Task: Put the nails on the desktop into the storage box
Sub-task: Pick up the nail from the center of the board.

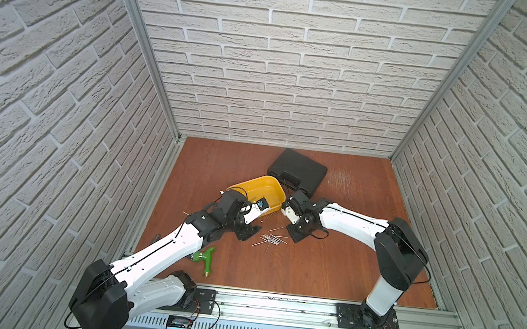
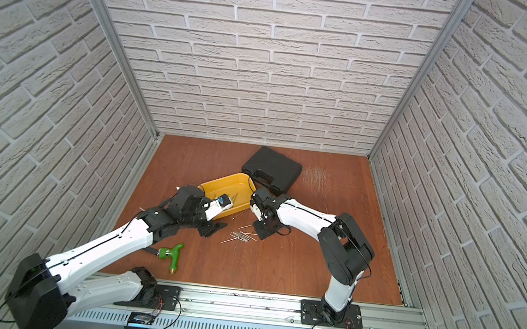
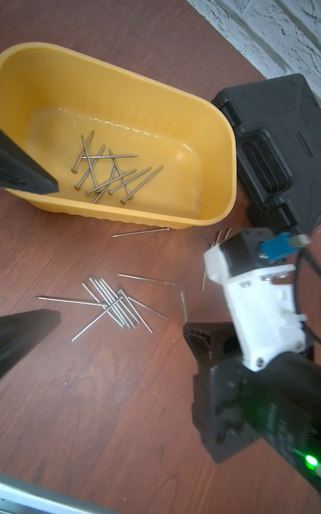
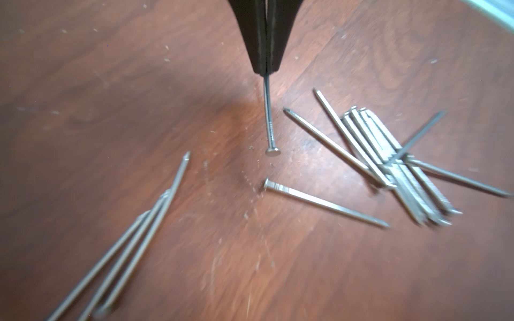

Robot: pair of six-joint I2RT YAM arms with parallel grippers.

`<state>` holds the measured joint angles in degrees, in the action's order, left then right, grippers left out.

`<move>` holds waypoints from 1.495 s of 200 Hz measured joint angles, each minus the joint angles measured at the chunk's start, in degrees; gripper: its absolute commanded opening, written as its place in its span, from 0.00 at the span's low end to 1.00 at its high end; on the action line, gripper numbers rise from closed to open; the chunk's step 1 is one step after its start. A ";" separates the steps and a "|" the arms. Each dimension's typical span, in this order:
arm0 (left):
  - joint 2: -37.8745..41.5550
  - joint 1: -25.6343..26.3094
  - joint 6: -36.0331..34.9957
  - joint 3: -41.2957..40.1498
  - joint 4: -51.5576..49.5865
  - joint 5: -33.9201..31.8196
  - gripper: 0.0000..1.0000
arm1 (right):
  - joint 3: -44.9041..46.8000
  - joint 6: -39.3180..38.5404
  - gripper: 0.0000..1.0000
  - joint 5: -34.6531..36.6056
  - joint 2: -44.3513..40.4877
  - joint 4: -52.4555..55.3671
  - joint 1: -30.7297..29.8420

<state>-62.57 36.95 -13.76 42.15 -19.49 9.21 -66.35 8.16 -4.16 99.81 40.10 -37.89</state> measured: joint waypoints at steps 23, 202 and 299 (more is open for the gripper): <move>-2.25 0.74 -3.19 1.99 0.68 0.28 0.70 | -0.20 0.15 0.02 -3.37 -2.62 0.15 1.68; -9.90 9.97 -48.41 3.54 11.65 -6.49 0.55 | -9.01 0.68 0.02 -32.26 -4.90 7.87 4.48; -16.15 13.60 -57.57 8.46 7.19 -11.72 0.00 | -10.54 1.29 0.02 -34.51 -4.90 10.21 4.55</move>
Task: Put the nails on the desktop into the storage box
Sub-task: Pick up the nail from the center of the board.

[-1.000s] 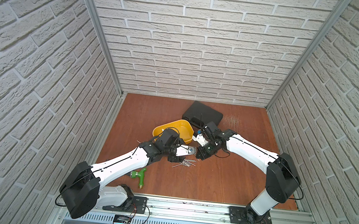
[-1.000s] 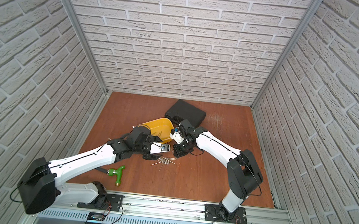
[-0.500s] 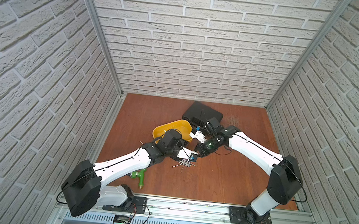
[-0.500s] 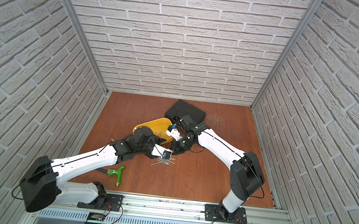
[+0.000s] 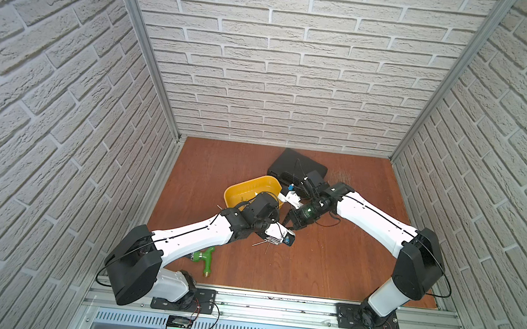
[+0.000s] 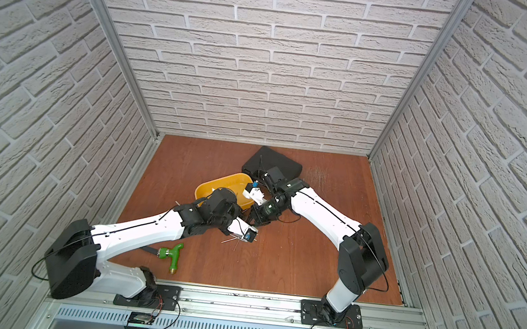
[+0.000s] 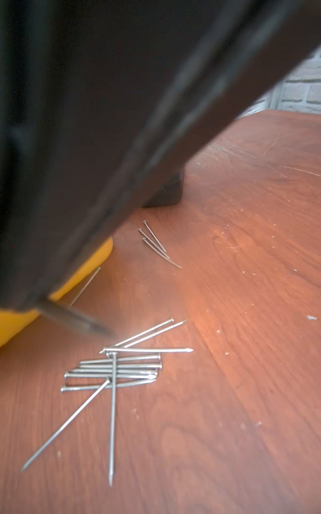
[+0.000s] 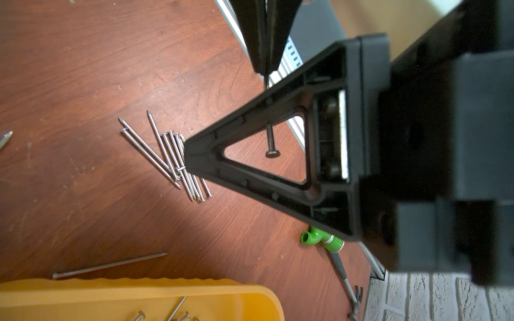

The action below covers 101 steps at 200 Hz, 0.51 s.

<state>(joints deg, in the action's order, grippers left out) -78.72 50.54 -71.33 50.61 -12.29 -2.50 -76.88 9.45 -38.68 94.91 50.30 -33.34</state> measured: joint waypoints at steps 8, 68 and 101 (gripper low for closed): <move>-0.39 0.35 -0.02 0.13 -0.79 -0.63 0.00 | -0.09 0.04 0.03 -0.04 0.00 0.26 0.11; -2.86 2.16 1.75 2.71 -2.78 -2.84 0.00 | -0.37 1.66 0.41 1.07 -1.05 1.05 2.75; -2.86 1.38 11.87 4.00 -5.35 -2.34 0.00 | -0.15 5.64 0.46 6.16 -8.57 -2.56 9.20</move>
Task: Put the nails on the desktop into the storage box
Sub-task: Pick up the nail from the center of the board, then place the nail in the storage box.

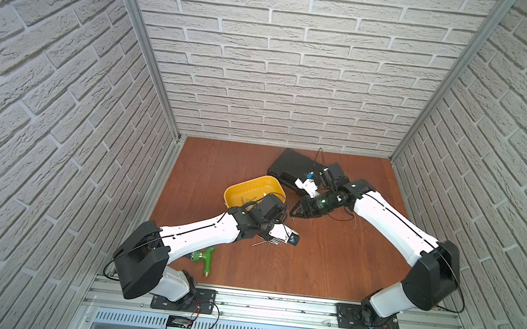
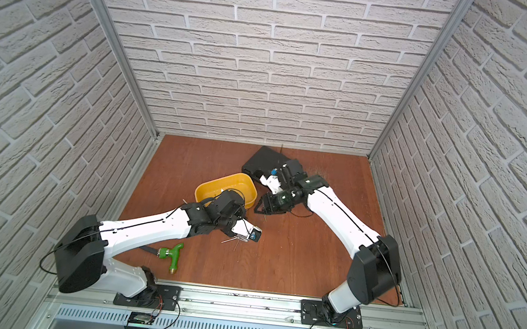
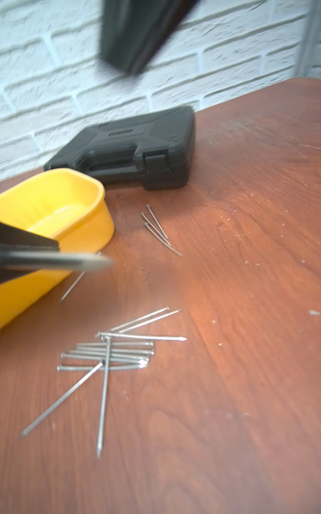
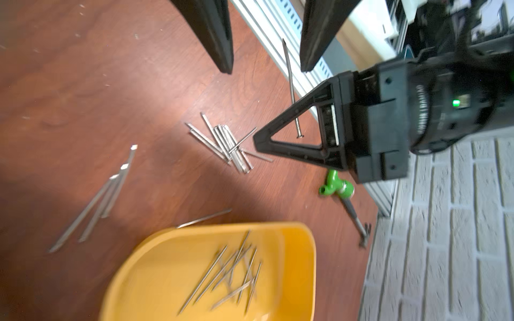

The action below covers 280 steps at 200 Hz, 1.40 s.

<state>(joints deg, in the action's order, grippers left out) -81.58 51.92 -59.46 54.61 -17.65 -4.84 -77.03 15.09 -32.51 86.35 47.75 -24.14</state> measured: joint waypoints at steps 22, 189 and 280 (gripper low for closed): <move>0.13 -2.64 11.93 1.64 -1.20 0.85 0.00 | 0.15 2.58 0.46 4.92 -6.51 -2.62 3.48; -1.42 -27.10 94.01 2.03 -9.44 5.27 0.00 | 7.78 6.80 0.44 15.93 -7.78 -8.09 -7.04; -11.50 -29.03 100.13 4.96 -7.63 7.52 0.00 | 10.91 2.23 0.45 25.00 -4.52 -8.15 -15.50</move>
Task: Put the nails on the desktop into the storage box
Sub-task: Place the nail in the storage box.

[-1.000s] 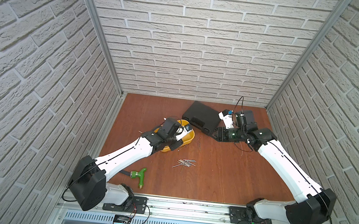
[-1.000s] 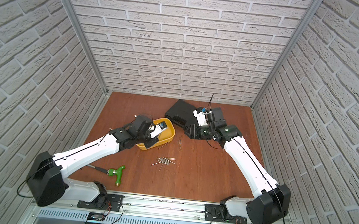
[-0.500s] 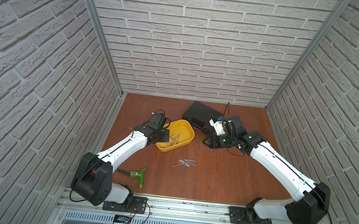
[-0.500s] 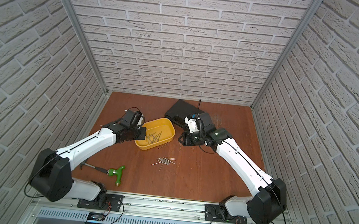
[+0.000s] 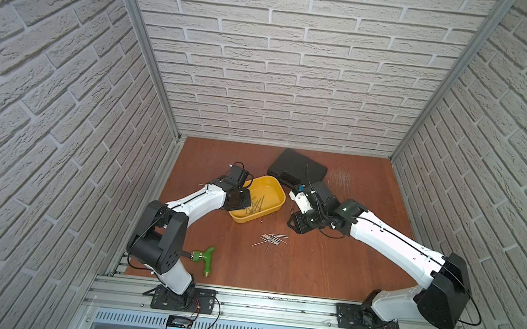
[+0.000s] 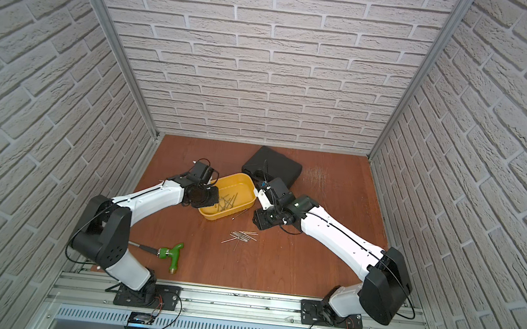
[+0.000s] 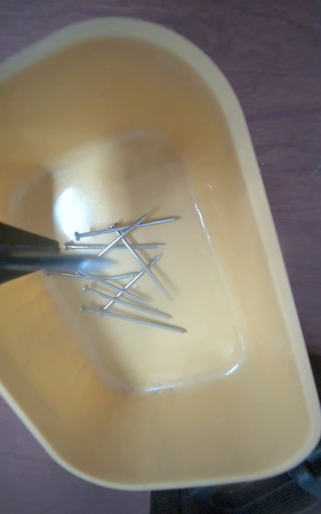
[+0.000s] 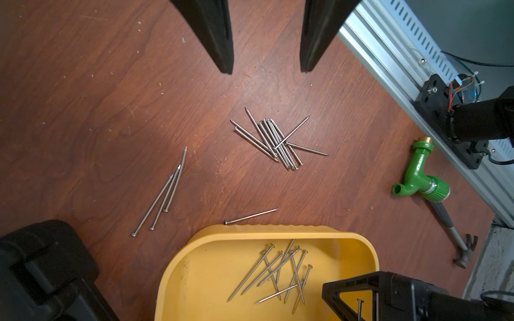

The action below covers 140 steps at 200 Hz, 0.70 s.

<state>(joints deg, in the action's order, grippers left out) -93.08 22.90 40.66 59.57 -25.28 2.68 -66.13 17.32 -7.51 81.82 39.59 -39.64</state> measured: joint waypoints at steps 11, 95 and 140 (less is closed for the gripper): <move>-1.11 -0.15 0.11 0.35 0.02 0.17 0.00 | 0.42 -0.24 0.45 0.61 0.17 0.04 -0.31; -5.57 -1.42 0.98 1.07 0.02 2.16 0.19 | 3.04 -1.75 0.46 3.96 7.13 -0.55 -0.83; -4.94 -1.42 1.51 1.07 -0.13 2.89 0.32 | 2.49 -2.78 0.49 3.80 12.22 -2.38 -1.01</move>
<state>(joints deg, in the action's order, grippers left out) -98.02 21.47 42.17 60.64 -25.41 5.56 -63.64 14.55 -3.70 94.04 37.21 -40.64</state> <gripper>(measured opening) 0.308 0.493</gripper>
